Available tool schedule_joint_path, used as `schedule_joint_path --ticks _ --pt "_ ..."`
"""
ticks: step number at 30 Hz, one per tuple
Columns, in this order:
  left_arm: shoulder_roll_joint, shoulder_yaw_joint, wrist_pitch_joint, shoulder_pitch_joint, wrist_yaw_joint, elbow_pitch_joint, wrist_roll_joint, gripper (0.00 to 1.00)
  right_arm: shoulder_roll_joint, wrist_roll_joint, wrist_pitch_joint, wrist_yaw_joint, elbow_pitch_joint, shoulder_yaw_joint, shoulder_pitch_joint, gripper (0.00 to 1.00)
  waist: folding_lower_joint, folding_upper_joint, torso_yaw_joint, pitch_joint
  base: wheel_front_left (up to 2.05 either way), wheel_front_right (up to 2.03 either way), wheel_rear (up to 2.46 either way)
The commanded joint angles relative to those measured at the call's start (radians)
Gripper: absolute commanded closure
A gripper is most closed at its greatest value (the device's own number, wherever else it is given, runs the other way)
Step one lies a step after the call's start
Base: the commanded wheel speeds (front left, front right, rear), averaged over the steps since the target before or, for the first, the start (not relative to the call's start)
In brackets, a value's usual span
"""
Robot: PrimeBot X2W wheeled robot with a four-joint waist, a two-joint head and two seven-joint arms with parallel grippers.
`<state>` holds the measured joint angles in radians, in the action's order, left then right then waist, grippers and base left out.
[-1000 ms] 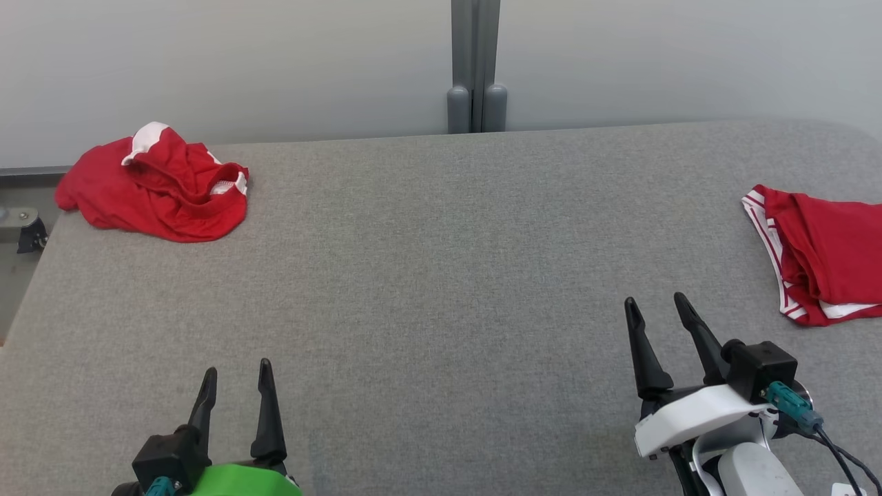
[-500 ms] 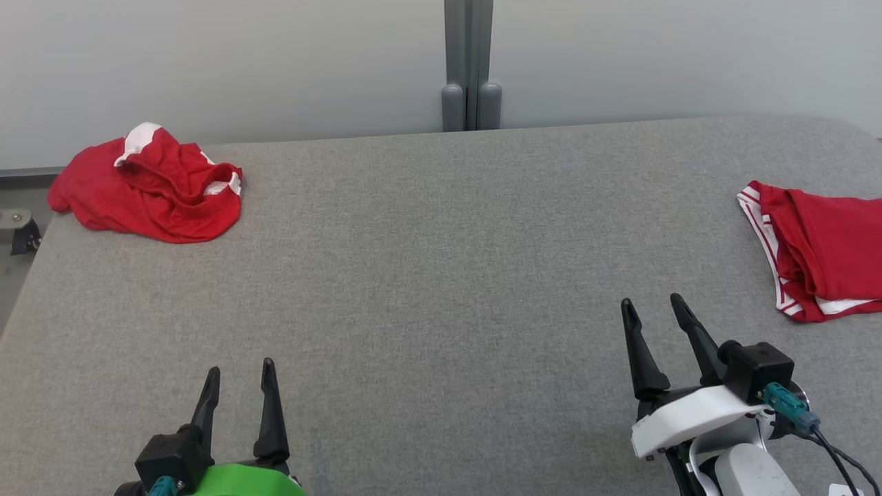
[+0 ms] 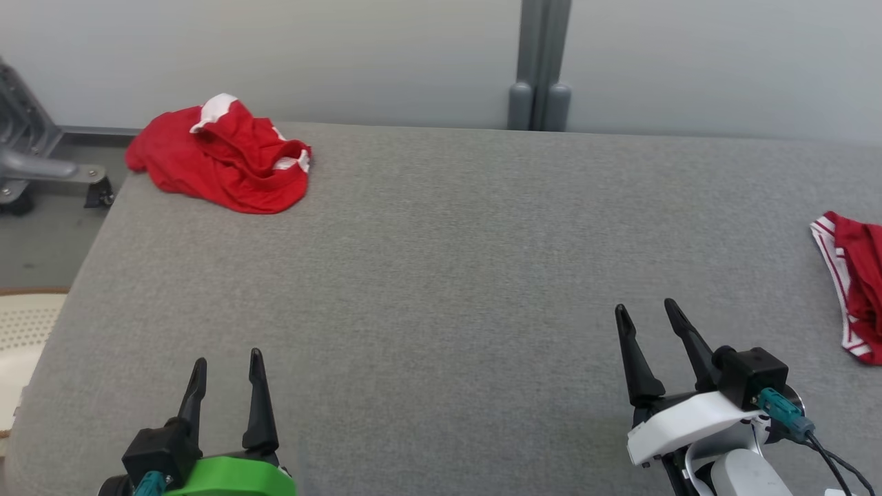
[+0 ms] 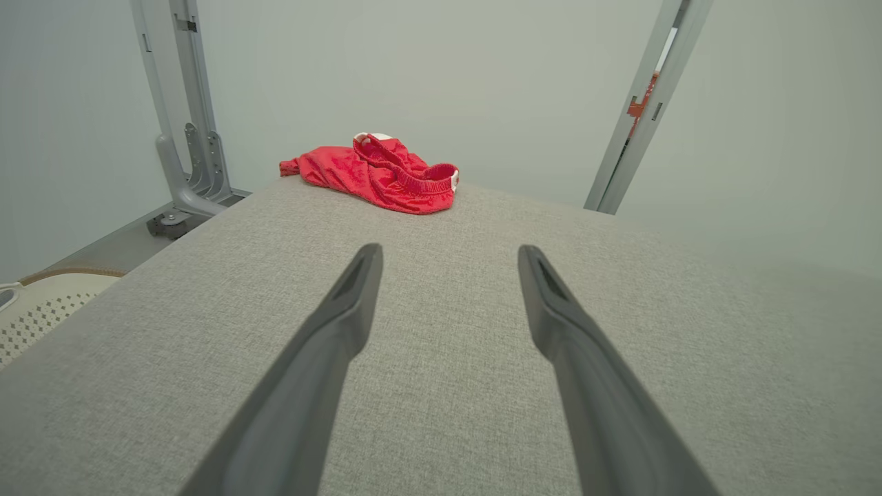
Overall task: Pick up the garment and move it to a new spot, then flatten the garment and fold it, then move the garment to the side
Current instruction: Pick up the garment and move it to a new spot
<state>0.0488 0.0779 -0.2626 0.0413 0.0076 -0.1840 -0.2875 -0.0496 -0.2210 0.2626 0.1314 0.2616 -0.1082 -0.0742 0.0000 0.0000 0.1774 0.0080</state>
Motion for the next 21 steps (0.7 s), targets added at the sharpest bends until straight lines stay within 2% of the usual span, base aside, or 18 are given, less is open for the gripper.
schedule_joint_path --ticks 1,7,11,14,21 --pt "0.003 -0.008 -0.003 -0.001 -0.003 0.005 0.013 0.0 -0.002 -0.003 0.003 -0.002 -0.001 -0.004 0.007 0.0 0.0 0.0 0.104 -0.006 0.0 0.0 0.0" --pt "0.003 -0.029 -0.003 0.021 -0.009 0.005 0.024 0.0 -0.002 -0.007 0.003 -0.002 0.013 -0.03 0.007 0.0 0.0 0.0 0.238 -0.022 0.0 0.0 0.0" --pt "0.003 -0.044 -0.003 0.038 -0.017 0.003 0.027 0.0 -0.002 -0.014 0.003 -0.001 0.018 -0.056 0.004 0.0 0.0 0.0 0.297 -0.033 0.0 0.0 0.0" --pt "0.003 -0.044 -0.003 0.048 -0.016 0.01 0.027 0.0 -0.002 -0.017 0.003 -0.001 0.021 -0.068 0.001 0.0 0.0 0.0 0.328 -0.034 0.0 0.0 0.0" --pt "0.003 -0.056 -0.003 0.06 -0.01 0.027 0.011 0.0 -0.003 -0.015 0.003 -0.002 0.039 -0.106 -0.019 0.0 0.0 0.0 0.338 -0.018 0.0 0.0 0.0"
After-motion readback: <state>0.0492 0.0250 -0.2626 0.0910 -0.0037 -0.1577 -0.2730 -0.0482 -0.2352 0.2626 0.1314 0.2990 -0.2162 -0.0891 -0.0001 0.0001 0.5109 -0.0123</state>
